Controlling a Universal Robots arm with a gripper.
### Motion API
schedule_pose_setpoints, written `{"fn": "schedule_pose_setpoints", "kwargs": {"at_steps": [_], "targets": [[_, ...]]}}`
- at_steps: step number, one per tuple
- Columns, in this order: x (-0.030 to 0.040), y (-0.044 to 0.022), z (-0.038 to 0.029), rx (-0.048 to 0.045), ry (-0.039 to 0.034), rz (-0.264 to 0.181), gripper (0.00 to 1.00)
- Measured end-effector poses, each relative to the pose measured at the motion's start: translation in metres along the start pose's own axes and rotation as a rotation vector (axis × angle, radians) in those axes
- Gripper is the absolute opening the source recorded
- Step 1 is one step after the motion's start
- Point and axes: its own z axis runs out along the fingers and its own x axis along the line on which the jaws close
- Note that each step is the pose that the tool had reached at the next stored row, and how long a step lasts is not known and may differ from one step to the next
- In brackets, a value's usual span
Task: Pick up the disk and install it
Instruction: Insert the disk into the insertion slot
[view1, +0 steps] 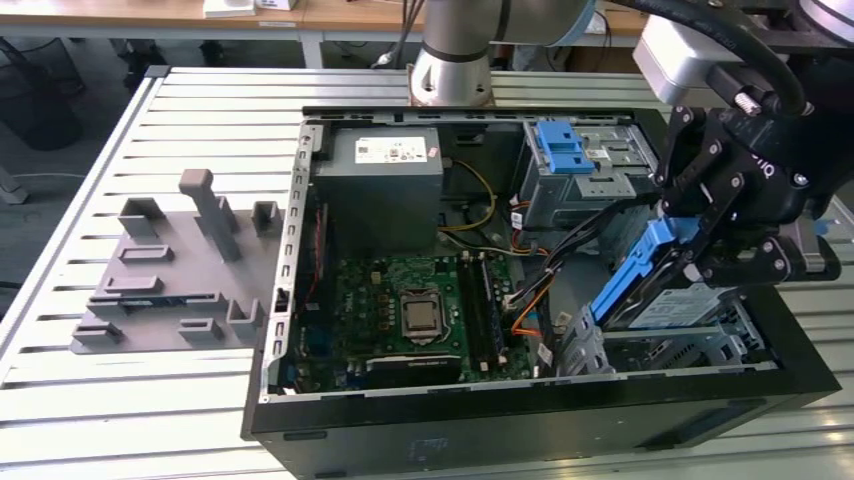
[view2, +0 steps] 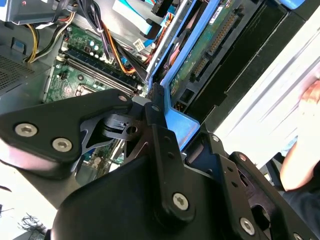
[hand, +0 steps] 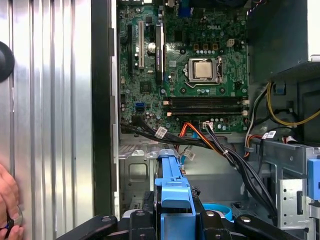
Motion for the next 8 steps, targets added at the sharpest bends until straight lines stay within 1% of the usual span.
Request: {"fn": "schedule_pose_setpoints", "kwargs": {"at_steps": [8], "targets": [[0.0002, 0.0000, 0.0053, 0.0000, 0.0000, 0.000, 0.36]]}}
